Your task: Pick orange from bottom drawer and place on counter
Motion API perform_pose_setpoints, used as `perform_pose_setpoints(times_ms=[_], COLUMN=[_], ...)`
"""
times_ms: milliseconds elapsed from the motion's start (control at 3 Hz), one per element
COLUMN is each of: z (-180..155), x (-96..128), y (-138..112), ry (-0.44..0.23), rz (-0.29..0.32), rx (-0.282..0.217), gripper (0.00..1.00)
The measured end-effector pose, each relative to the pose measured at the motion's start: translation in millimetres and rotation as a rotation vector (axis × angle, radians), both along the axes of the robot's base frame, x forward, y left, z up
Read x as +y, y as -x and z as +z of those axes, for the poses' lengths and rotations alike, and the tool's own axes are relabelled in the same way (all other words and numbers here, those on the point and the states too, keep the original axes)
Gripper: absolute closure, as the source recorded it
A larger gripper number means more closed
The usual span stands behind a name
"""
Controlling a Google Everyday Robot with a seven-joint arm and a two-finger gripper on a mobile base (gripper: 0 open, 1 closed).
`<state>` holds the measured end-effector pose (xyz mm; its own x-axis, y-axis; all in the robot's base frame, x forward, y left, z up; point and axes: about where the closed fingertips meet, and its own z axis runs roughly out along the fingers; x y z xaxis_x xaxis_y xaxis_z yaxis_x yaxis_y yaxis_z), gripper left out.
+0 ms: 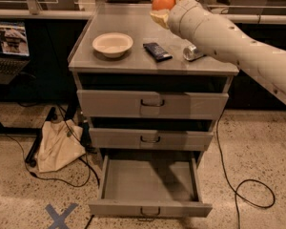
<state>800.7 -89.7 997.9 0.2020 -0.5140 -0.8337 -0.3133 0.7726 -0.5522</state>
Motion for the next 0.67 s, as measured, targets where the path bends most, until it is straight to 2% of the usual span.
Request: perform_pose_setpoints(times_ms=[333,667], z=[-11.1,-29.2], x=[-2.6,21.4], y=[-20.2,-27.1], ry=[0.015,0.025], rz=[-0.034,-0.023], rx=[0.022,0.102], gripper=[1.0,1.0])
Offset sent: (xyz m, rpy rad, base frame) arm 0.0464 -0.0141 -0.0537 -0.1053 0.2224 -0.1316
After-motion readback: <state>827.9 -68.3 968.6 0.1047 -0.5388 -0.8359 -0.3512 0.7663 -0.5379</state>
